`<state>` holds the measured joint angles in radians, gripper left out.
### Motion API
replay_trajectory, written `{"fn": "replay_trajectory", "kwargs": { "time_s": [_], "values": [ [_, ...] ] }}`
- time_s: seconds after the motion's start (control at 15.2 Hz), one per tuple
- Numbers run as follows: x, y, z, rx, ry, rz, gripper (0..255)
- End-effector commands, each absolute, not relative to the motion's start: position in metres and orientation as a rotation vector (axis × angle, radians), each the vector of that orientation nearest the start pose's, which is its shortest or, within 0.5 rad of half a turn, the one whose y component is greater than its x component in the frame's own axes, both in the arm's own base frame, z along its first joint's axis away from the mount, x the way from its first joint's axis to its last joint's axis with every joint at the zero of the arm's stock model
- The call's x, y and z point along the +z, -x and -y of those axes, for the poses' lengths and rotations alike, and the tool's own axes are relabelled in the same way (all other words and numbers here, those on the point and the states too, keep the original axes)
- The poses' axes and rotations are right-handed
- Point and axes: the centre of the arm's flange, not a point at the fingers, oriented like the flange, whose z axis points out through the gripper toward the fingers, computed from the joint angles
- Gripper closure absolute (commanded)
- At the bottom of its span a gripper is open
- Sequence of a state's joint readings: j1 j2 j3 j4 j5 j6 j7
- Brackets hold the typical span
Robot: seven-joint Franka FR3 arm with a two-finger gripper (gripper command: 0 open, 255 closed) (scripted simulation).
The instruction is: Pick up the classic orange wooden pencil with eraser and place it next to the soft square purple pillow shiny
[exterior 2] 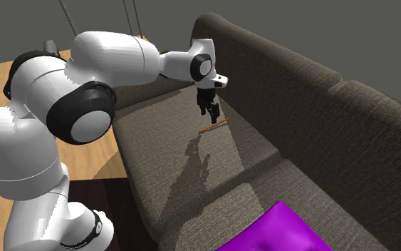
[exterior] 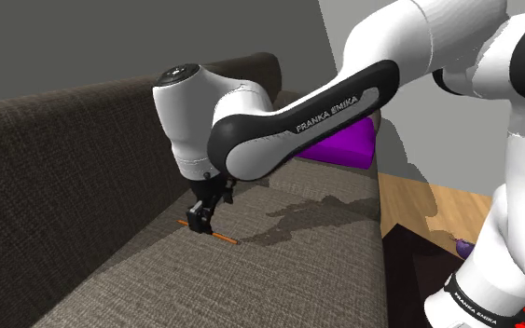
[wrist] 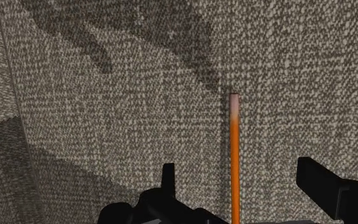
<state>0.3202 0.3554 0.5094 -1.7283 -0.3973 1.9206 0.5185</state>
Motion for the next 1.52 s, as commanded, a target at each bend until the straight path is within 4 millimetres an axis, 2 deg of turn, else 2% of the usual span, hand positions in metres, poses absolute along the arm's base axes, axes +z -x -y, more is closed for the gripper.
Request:
{"fn": "replay_trajectory", "kwargs": {
  "time_s": [0.0,0.53,1.06,1.12,1.45],
  "values": [
    [0.378,-0.471,-0.450,-0.077,3.273,0.792,0],
    [0.339,-0.475,-0.442,-0.077,3.273,0.792,0],
    [0.339,-0.475,-0.442,-0.077,3.273,0.792,0],
    [0.339,-0.475,-0.442,-0.077,3.273,0.792,255],
    [0.339,-0.475,-0.442,-0.077,3.273,0.792,255]
  ]
}}
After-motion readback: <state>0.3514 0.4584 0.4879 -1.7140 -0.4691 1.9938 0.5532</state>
